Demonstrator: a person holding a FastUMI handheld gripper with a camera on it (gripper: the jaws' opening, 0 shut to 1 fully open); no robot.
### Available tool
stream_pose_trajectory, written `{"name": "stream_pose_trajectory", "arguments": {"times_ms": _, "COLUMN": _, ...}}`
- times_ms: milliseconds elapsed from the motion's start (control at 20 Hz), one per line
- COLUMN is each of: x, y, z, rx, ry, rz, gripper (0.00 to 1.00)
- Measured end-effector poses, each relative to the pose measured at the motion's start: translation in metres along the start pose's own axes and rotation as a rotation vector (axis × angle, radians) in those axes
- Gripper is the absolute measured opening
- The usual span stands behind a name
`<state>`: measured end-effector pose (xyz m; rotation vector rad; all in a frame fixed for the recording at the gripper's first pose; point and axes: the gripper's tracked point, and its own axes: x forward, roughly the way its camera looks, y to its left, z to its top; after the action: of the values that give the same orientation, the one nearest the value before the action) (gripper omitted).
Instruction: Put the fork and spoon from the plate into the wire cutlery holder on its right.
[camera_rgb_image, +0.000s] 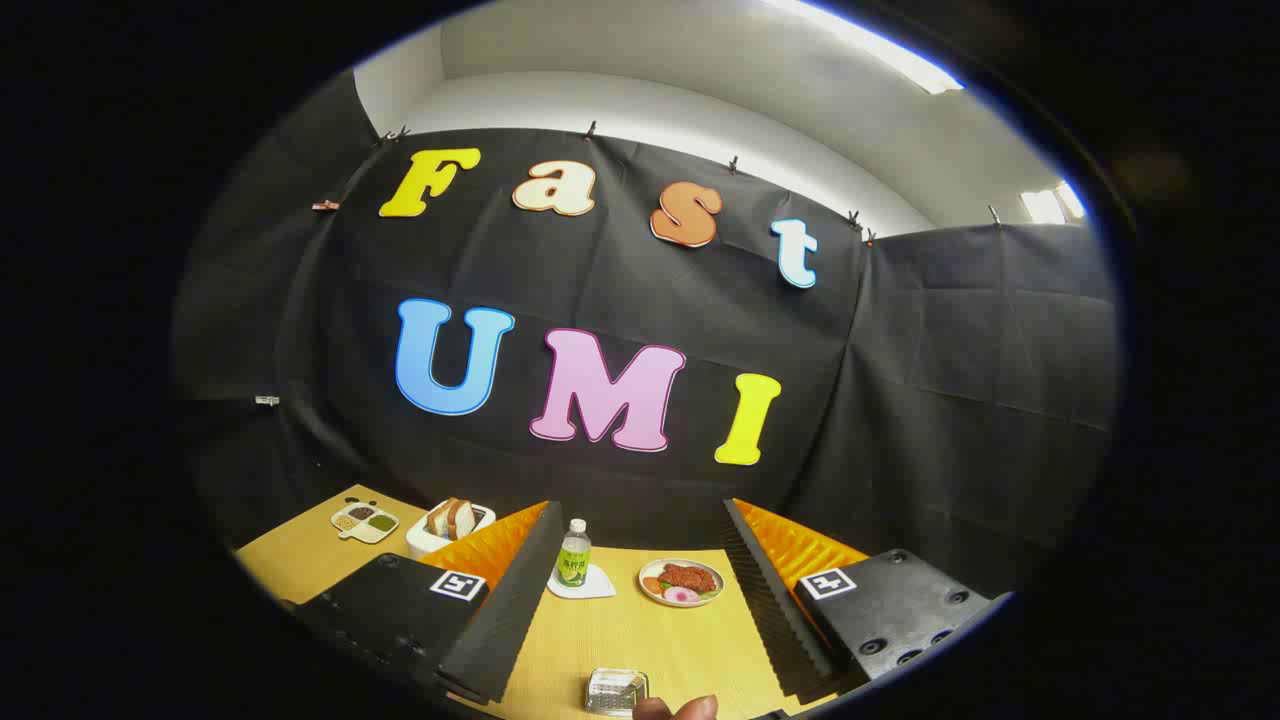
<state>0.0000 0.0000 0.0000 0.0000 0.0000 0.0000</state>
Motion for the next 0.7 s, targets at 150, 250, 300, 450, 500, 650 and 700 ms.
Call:
{"name": "stream_pose_trajectory", "arguments": {"times_ms": 150, "x": -0.0025, "y": -0.0003, "z": -0.0023, "rx": 0.017, "ry": 0.001, "rz": -0.001, "gripper": 0.98}}
{"name": "stream_pose_trajectory", "arguments": {"times_ms": 250, "x": -0.0043, "y": 0.0018, "z": -0.0055, "rx": 0.006, "ry": -0.004, "rz": 0.013, "gripper": 0.98}}
{"name": "stream_pose_trajectory", "arguments": {"times_ms": 300, "x": -0.0037, "y": 0.0014, "z": -0.0064, "rx": -0.005, "ry": -0.003, "rz": 0.018, "gripper": 0.98}}
{"name": "stream_pose_trajectory", "arguments": {"times_ms": 450, "x": -0.0066, "y": 0.0001, "z": -0.0006, "rx": 0.005, "ry": -0.011, "rz": 0.028, "gripper": 0.98}}
{"name": "stream_pose_trajectory", "arguments": {"times_ms": 500, "x": -0.0056, "y": -0.0017, "z": 0.0007, "rx": 0.01, "ry": -0.015, "rz": 0.024, "gripper": 0.98}}
{"name": "stream_pose_trajectory", "arguments": {"times_ms": 650, "x": -0.0067, "y": -0.0031, "z": -0.0047, "rx": 0.012, "ry": 0.002, "rz": 0.024, "gripper": 0.98}}
{"name": "stream_pose_trajectory", "arguments": {"times_ms": 700, "x": -0.0074, "y": -0.0056, "z": -0.0046, "rx": 0.012, "ry": 0.002, "rz": 0.018, "gripper": 0.98}}
